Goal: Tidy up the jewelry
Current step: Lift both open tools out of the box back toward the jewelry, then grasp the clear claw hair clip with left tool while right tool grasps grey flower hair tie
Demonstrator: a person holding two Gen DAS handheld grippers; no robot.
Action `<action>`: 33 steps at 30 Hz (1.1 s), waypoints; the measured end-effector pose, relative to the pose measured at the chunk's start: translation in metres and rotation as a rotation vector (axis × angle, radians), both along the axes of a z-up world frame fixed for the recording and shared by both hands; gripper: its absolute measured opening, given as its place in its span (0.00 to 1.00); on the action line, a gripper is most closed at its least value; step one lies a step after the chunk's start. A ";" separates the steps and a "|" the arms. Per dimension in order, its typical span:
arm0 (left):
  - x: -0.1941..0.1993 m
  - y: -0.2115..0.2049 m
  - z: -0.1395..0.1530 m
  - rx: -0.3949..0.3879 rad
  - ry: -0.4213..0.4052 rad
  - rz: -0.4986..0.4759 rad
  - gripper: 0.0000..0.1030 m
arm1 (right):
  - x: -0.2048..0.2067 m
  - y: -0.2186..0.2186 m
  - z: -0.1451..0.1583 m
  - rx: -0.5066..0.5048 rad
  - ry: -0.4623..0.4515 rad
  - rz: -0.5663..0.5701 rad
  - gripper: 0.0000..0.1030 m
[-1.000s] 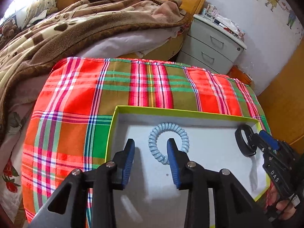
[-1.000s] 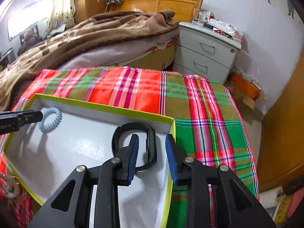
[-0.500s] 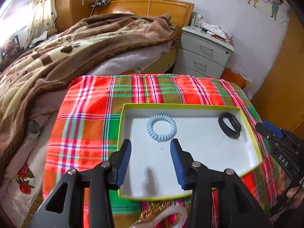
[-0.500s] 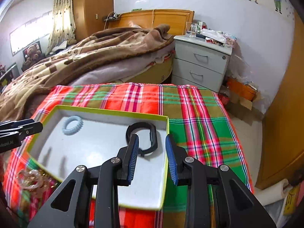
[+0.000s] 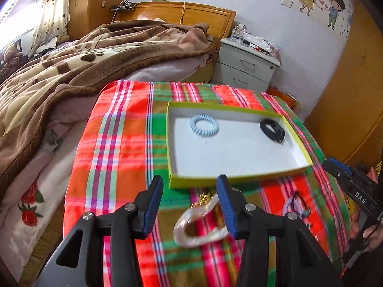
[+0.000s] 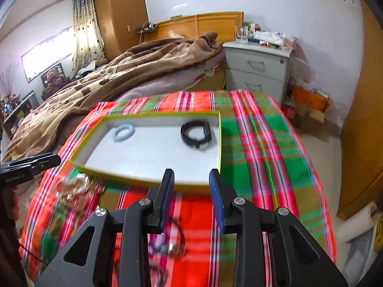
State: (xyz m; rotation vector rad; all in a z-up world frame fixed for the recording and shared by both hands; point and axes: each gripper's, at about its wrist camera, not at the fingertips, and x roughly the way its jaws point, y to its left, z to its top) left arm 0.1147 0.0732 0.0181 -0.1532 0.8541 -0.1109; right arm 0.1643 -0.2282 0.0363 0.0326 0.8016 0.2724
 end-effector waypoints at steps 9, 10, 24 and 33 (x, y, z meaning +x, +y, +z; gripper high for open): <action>-0.027 0.017 -0.015 -0.045 0.002 0.015 0.47 | -0.048 -0.007 -0.019 0.053 0.062 0.023 0.46; -0.028 0.019 -0.017 -0.052 0.004 0.015 0.47 | -0.053 -0.007 -0.022 0.052 0.074 0.021 0.46; -0.040 0.023 -0.022 -0.043 0.010 0.030 0.47 | -0.084 0.010 -0.052 0.112 0.168 0.010 0.44; -0.037 0.021 -0.023 -0.043 0.012 0.022 0.47 | -0.093 0.011 -0.050 0.094 0.139 0.024 0.16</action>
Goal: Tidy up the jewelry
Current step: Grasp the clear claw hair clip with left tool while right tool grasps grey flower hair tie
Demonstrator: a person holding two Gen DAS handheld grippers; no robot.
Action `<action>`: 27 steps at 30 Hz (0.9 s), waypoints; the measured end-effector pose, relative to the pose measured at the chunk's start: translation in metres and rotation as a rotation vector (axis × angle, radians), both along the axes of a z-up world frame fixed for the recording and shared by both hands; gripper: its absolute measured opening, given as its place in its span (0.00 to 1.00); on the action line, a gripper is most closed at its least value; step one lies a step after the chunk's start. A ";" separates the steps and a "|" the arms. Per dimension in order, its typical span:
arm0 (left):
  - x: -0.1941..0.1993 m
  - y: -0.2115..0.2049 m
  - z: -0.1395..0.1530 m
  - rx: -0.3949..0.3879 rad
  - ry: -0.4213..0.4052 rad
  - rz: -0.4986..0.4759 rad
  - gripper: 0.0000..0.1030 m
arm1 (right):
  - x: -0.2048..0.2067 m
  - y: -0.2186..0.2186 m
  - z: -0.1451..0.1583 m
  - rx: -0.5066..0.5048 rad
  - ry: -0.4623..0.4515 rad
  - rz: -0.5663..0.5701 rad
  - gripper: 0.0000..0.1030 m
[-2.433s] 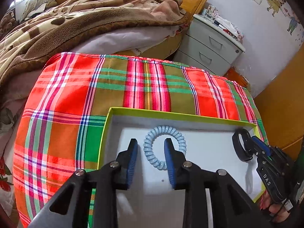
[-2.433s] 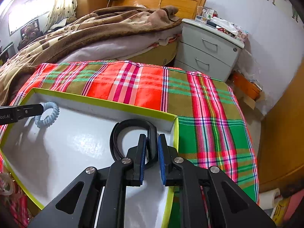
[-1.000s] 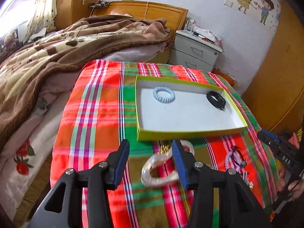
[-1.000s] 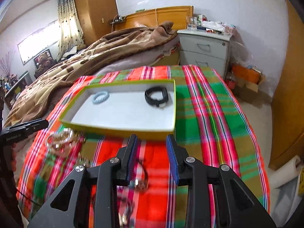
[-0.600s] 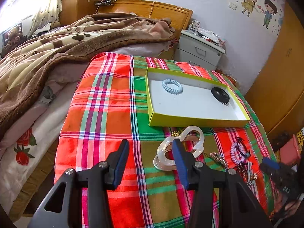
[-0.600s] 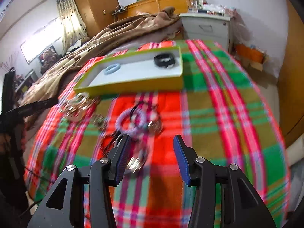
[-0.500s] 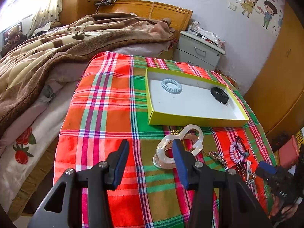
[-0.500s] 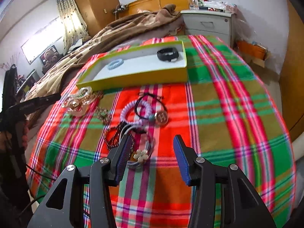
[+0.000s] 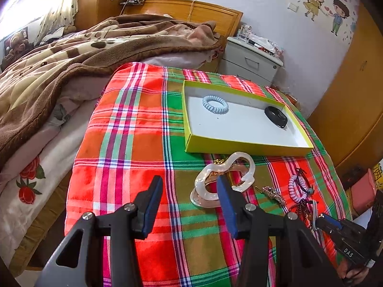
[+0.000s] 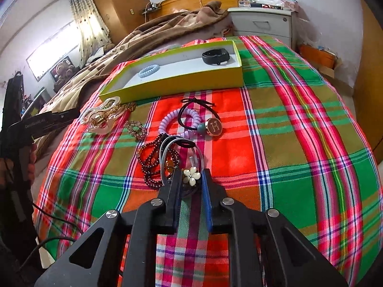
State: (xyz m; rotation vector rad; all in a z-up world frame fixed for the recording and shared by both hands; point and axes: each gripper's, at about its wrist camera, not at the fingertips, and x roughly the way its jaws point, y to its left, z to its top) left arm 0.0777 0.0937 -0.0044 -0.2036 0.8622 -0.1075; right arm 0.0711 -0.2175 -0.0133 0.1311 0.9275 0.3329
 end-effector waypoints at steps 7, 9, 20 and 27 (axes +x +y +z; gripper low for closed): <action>0.006 0.001 0.003 -0.018 -0.006 -0.030 0.47 | 0.000 -0.013 0.015 0.008 -0.064 -0.050 0.16; 0.009 0.000 0.004 -0.021 -0.001 -0.052 0.47 | 0.000 -0.018 0.021 0.017 -0.093 -0.067 0.16; 0.022 -0.021 0.005 -0.012 -0.018 -0.264 0.53 | 0.009 -0.024 0.045 0.051 -0.175 -0.111 0.16; 0.019 -0.053 -0.001 0.191 -0.031 -0.421 0.56 | 0.017 -0.018 0.041 0.053 -0.157 -0.094 0.16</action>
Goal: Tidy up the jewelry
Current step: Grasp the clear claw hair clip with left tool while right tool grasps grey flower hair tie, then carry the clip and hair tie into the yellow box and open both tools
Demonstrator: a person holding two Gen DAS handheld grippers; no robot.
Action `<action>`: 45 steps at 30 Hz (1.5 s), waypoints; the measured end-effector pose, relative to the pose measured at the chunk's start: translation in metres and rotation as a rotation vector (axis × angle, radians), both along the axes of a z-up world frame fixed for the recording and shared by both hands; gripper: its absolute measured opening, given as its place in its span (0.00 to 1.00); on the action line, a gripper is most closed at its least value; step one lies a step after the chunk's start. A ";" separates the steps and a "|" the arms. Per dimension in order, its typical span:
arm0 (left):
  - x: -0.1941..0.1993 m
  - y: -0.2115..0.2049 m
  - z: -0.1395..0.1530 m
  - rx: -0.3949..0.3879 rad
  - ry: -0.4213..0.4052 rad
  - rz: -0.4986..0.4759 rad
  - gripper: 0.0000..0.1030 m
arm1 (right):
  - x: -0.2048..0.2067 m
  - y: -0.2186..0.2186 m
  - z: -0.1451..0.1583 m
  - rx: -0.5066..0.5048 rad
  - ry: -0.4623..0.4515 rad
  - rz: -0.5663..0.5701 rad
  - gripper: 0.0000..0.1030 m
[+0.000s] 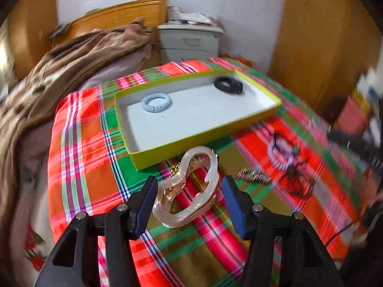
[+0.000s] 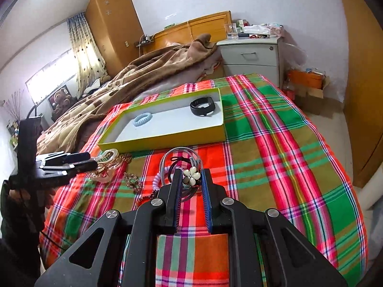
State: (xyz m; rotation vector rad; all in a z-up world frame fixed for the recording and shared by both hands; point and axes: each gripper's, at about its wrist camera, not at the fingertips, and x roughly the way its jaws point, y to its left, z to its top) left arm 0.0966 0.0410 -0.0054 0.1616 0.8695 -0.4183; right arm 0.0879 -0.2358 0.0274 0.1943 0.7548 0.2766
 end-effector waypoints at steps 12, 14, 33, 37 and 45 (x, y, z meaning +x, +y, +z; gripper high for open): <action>0.010 -0.018 -0.014 0.099 0.051 -0.041 0.56 | 0.008 0.002 -0.005 0.003 0.012 0.019 0.16; 0.012 -0.017 -0.016 0.089 0.059 -0.022 0.56 | 0.008 0.002 -0.006 0.004 0.015 0.019 0.16; 0.010 -0.012 -0.010 -0.007 0.057 0.059 0.50 | 0.011 0.003 -0.008 0.016 0.010 0.039 0.16; 0.003 -0.012 -0.005 -0.009 0.037 0.067 0.50 | 0.011 0.003 -0.008 0.015 0.006 0.040 0.16; -0.007 -0.011 0.010 -0.028 -0.004 0.081 0.49 | 0.014 0.003 0.004 0.013 -0.025 0.046 0.16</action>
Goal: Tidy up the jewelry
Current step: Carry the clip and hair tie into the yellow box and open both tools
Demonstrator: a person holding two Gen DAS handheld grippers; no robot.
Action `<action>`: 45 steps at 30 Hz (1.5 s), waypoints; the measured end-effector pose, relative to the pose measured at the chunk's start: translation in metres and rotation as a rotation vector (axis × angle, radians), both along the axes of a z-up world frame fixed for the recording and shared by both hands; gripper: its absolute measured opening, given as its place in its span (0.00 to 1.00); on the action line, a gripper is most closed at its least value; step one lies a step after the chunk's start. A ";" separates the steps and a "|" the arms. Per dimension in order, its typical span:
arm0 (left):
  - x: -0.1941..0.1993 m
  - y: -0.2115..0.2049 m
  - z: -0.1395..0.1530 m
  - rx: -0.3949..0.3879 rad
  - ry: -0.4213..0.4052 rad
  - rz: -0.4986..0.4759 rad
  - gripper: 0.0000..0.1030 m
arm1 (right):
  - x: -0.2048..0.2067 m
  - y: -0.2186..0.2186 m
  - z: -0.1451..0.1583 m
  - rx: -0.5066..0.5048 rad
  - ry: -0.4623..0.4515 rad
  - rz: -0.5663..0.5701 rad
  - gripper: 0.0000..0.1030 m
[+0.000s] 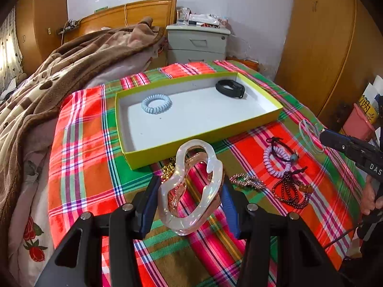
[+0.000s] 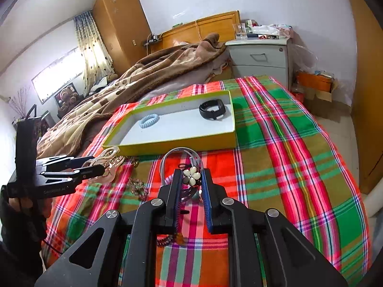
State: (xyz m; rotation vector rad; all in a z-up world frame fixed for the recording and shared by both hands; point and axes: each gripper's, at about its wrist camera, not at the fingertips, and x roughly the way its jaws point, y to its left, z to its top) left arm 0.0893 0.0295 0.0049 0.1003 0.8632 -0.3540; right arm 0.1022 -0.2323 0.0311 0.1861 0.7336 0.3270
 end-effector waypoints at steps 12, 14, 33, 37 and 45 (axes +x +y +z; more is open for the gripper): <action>0.011 0.009 0.031 -0.010 -0.056 0.054 0.50 | 0.028 0.006 0.024 -0.022 -0.048 0.015 0.16; 0.015 0.009 0.033 -0.004 -0.054 0.059 0.50 | 0.034 0.009 0.028 -0.030 -0.053 0.019 0.16; 0.098 0.010 0.025 -0.032 -0.034 0.167 0.50 | 0.149 0.044 0.015 -0.104 0.018 0.075 0.16; 0.115 0.010 0.016 -0.045 -0.014 0.170 0.50 | 0.171 0.053 0.003 -0.109 0.058 0.091 0.16; 0.136 0.011 0.001 -0.040 0.011 0.208 0.50 | 0.197 0.069 -0.016 -0.136 0.112 0.124 0.16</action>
